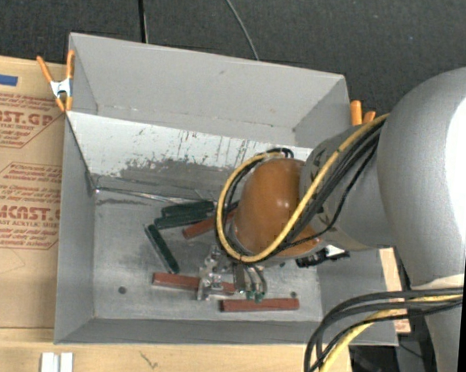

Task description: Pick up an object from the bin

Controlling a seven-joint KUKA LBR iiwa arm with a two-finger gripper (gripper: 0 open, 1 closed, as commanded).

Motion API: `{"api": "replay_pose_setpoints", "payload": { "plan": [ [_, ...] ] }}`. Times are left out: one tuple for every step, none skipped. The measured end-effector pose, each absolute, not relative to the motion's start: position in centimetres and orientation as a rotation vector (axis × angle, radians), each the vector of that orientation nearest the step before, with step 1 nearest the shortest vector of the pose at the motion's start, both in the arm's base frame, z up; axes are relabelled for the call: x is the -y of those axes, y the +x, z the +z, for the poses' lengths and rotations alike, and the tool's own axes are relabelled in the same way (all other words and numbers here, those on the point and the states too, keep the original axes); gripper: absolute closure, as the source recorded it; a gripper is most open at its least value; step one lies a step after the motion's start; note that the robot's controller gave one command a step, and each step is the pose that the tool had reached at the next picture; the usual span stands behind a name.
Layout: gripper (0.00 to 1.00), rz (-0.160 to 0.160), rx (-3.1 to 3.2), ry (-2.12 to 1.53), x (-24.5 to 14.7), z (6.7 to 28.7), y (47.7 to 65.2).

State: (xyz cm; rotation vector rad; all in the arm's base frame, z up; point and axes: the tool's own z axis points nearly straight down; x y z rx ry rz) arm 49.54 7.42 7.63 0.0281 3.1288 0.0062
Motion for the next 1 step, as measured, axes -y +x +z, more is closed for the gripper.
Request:
{"api": "replay_pose_setpoints", "payload": {
  "plan": [
    [1.0,0.0,-3.139,-0.066,-7.66,11.58,49.09]
  ]
}}
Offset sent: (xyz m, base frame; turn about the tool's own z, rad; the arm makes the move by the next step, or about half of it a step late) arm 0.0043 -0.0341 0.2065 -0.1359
